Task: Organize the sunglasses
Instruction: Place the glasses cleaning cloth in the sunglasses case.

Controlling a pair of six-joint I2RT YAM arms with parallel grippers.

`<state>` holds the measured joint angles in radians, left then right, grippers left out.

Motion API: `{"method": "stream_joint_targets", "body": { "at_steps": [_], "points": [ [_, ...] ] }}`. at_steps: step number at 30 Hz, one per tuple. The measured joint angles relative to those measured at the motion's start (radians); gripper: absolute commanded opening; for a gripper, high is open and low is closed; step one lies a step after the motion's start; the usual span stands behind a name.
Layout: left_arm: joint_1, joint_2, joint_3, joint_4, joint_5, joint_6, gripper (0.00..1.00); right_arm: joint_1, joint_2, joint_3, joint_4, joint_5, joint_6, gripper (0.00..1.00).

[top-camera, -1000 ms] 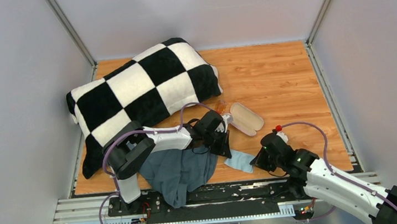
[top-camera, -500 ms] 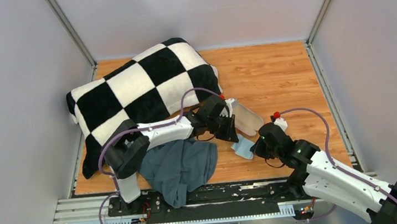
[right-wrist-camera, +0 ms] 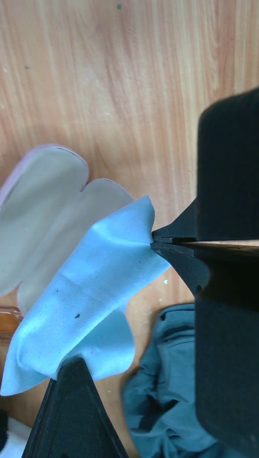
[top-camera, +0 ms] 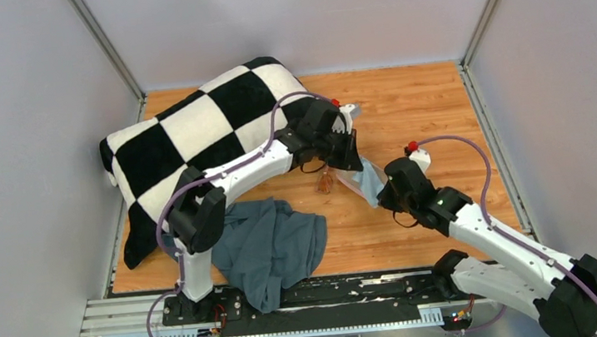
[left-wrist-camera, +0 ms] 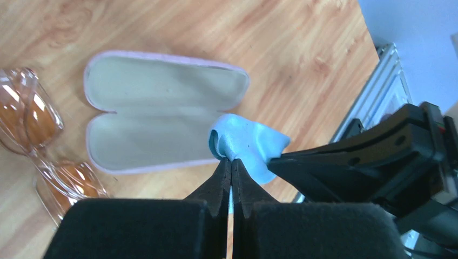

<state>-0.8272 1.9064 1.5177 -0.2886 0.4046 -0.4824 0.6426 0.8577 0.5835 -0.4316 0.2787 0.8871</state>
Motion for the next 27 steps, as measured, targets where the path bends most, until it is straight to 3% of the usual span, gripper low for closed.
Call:
{"method": "stream_joint_targets", "body": {
  "at_steps": [11,27],
  "points": [
    [0.048,0.192,0.195,-0.121,0.001,0.07,0.0,-0.116,0.19,0.031,0.122,-0.074,-0.081,0.0],
    [0.066,0.257,0.219,-0.214,-0.05,0.142,0.0,-0.152,0.314,0.031,0.198,-0.148,-0.124,0.0]
  ]
}}
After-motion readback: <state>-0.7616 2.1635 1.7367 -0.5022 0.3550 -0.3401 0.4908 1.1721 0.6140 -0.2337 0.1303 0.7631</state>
